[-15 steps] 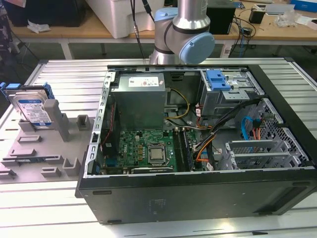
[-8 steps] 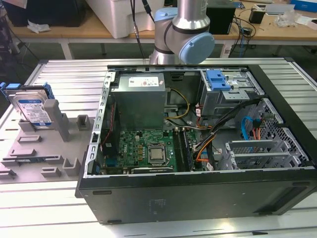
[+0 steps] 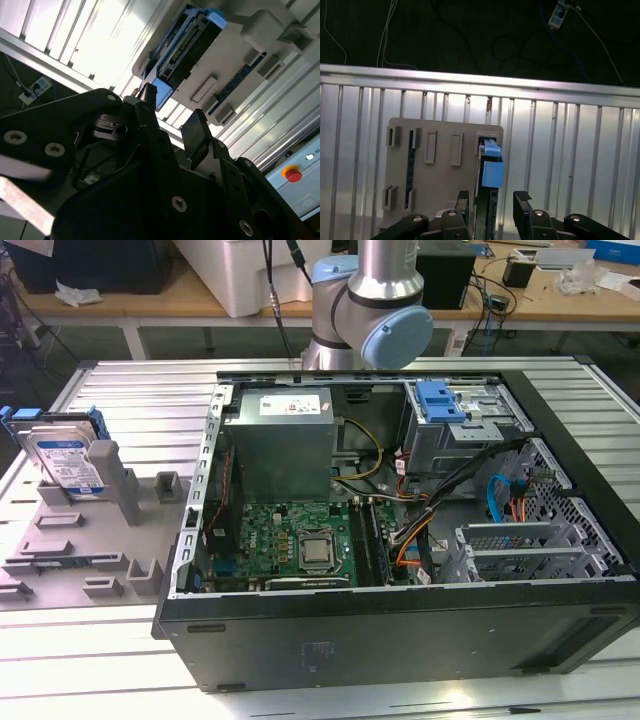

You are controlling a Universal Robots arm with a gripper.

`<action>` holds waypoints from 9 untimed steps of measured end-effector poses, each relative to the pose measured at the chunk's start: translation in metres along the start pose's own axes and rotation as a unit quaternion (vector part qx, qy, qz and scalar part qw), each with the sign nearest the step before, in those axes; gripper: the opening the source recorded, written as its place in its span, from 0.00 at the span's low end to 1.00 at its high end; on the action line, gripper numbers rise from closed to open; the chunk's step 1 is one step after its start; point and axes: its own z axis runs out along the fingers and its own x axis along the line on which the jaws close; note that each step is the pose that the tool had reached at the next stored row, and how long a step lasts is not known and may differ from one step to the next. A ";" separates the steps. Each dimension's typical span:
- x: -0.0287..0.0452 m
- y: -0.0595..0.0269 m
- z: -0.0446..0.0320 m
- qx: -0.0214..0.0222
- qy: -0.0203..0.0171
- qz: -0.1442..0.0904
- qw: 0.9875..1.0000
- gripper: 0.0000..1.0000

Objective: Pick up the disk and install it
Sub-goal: 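Pick up the disk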

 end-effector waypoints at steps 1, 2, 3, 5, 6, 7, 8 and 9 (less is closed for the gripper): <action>0.0000 0.0000 0.0001 0.000 0.000 0.006 1.000 0.48; 0.0000 0.0000 0.0002 -0.001 0.000 0.011 1.000 0.48; 0.0000 0.0000 0.0004 -0.001 0.000 0.016 1.000 0.48; 0.0000 0.0000 0.0008 -0.001 0.000 0.028 1.000 0.48; -0.0001 0.0000 0.0010 -0.001 0.000 0.034 0.999 0.48; -0.0001 0.0000 0.0012 -0.002 0.000 0.039 0.999 0.48; -0.0001 0.0000 0.0015 -0.002 0.001 0.046 0.999 0.48; -0.0001 0.0000 0.0016 -0.002 0.001 0.051 0.999 0.48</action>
